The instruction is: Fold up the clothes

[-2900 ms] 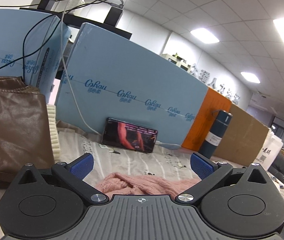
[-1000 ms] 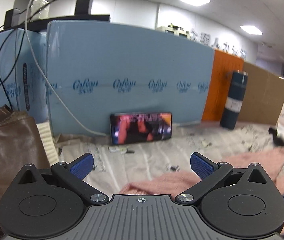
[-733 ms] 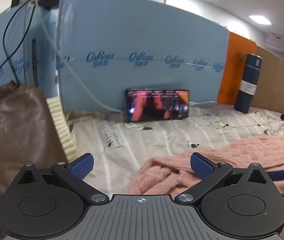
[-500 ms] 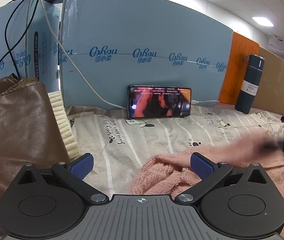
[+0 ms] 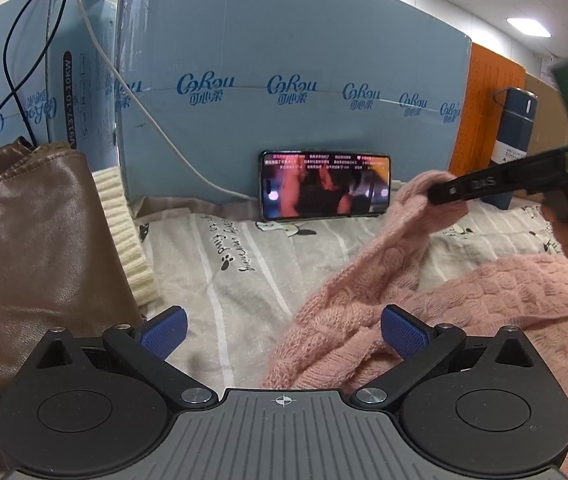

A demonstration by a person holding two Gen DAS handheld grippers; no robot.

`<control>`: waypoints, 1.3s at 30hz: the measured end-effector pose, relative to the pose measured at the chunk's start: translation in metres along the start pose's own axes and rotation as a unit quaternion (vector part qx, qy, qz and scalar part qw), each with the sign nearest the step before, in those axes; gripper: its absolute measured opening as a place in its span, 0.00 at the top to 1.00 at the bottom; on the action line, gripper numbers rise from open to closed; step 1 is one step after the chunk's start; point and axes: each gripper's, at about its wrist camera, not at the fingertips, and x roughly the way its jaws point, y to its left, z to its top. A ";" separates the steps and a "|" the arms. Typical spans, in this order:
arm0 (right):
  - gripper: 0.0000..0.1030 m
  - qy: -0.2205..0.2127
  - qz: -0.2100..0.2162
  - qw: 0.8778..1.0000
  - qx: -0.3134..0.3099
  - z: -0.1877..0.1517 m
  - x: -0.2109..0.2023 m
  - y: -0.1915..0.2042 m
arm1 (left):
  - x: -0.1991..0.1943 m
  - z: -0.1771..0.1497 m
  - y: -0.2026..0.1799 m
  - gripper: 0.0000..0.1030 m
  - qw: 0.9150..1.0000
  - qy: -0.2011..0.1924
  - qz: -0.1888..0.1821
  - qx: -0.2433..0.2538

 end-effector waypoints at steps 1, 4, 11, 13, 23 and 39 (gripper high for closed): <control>0.82 0.011 -0.001 1.000 0.008 0.000 0.005 -0.001 | 0.000 0.000 0.001 0.00 1.000 0.001 0.000 -0.002; 0.57 0.039 -0.007 0.999 0.035 0.003 0.019 -0.006 | 0.001 0.000 0.002 0.00 1.000 0.000 0.002 -0.006; 0.37 0.050 -0.027 0.994 0.088 0.004 0.026 -0.019 | 0.004 0.000 0.006 0.00 1.000 0.004 0.014 -0.009; 0.33 0.053 -0.007 0.993 0.107 0.002 0.026 -0.024 | 0.005 -0.001 0.006 0.00 1.000 0.005 0.016 -0.008; 0.24 0.056 -0.026 0.994 0.086 -0.015 0.039 -0.008 | 0.013 -0.005 -0.003 0.00 0.998 0.025 0.044 0.038; 0.15 -0.123 -0.006 0.987 0.106 -0.086 -0.142 -0.048 | -0.008 -0.007 -0.022 0.00 0.992 -0.028 0.028 0.116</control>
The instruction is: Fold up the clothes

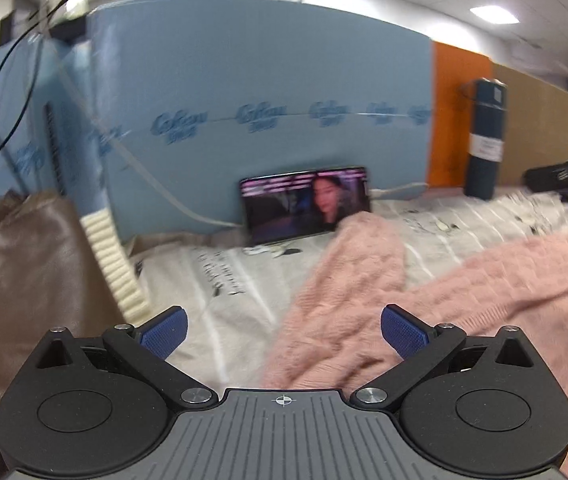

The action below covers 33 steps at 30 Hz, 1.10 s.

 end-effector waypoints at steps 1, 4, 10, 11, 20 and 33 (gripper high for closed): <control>0.14 -0.008 -0.015 1.000 -0.004 -0.005 -0.011 -0.005 | -0.001 0.000 -0.005 0.00 1.000 -0.001 0.000 0.014; 0.12 -0.022 -0.071 0.997 0.003 -0.021 -0.038 -0.027 | 0.001 -0.002 -0.016 0.00 0.999 0.006 0.014 0.052; 0.12 -0.041 -0.168 0.981 0.090 -0.052 -0.091 -0.099 | 0.000 -0.002 -0.020 0.00 0.997 0.008 0.031 0.073; 0.12 -0.044 -0.188 0.976 0.105 -0.057 -0.102 -0.112 | -0.003 0.000 -0.019 0.00 0.997 0.002 0.031 0.071; 0.12 -0.049 -0.287 0.933 0.211 -0.101 -0.159 -0.193 | -0.053 -0.001 -0.016 0.00 0.999 -0.022 -0.039 0.002; 0.47 0.009 -0.236 0.929 0.285 -0.109 -0.115 -0.226 | -0.080 -0.035 -0.030 0.00 0.999 -0.007 -0.035 0.041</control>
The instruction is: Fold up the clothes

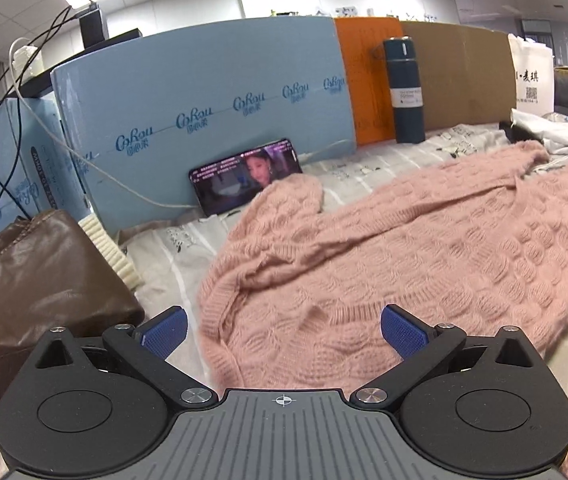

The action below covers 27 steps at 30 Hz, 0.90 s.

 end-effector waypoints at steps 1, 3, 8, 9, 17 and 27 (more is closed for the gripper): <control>0.61 0.001 0.006 1.000 -0.001 0.001 0.002 0.003 | -0.001 -0.002 -0.001 0.00 1.000 0.002 0.001 0.002; 0.80 -0.001 0.027 1.000 -0.007 0.002 0.003 0.009 | -0.002 -0.005 -0.002 0.00 1.000 0.007 0.004 0.006; 0.93 -0.071 0.059 0.994 -0.053 0.014 -0.017 0.022 | 0.002 -0.006 -0.004 0.00 1.000 0.017 0.004 0.010; 0.93 -0.077 0.056 0.994 -0.061 0.015 -0.019 0.022 | 0.003 -0.006 -0.004 0.00 1.000 0.020 0.005 0.011; 0.92 -0.016 -0.031 0.993 -0.117 0.004 0.011 0.009 | 0.006 -0.007 -0.005 0.00 0.999 0.029 0.007 0.015; 0.45 -0.062 0.006 0.996 -0.064 0.040 0.000 0.028 | 0.001 0.006 0.010 0.00 0.999 -0.003 0.032 -0.022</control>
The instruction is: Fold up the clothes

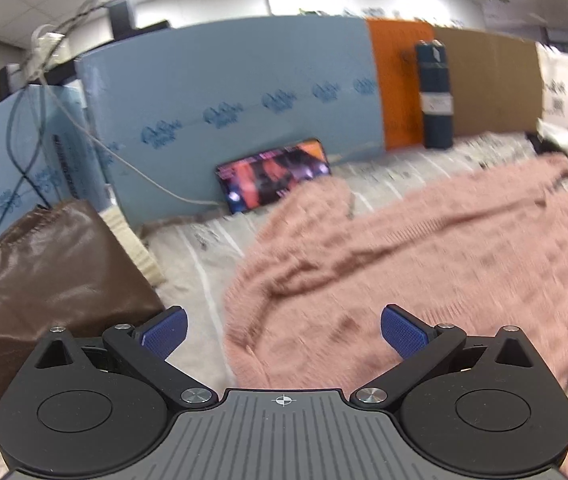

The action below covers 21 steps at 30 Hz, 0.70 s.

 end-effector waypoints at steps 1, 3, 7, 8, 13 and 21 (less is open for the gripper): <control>0.45 0.011 0.023 1.000 0.015 0.003 0.007 0.003 | 0.000 0.000 0.001 0.00 1.000 0.000 0.000 -0.004; 0.45 0.037 0.043 0.998 0.031 0.005 0.026 0.011 | 0.001 0.000 0.003 0.00 1.000 0.000 0.000 -0.011; 0.49 0.084 0.021 0.995 0.046 0.000 0.067 0.021 | 0.002 0.000 0.006 0.00 1.000 -0.001 0.000 -0.026; 0.51 0.092 0.018 0.995 0.047 -0.003 0.074 0.022 | 0.003 0.000 0.007 0.00 1.000 -0.001 0.000 -0.030; 0.90 0.098 -0.011 0.994 -0.037 -0.012 0.085 0.043 | 0.006 -0.002 0.008 0.00 1.000 0.005 0.002 -0.030; 0.75 0.075 -0.089 0.977 -0.177 -0.022 0.098 0.064 | 0.002 -0.005 0.012 0.00 1.000 0.001 0.016 -0.027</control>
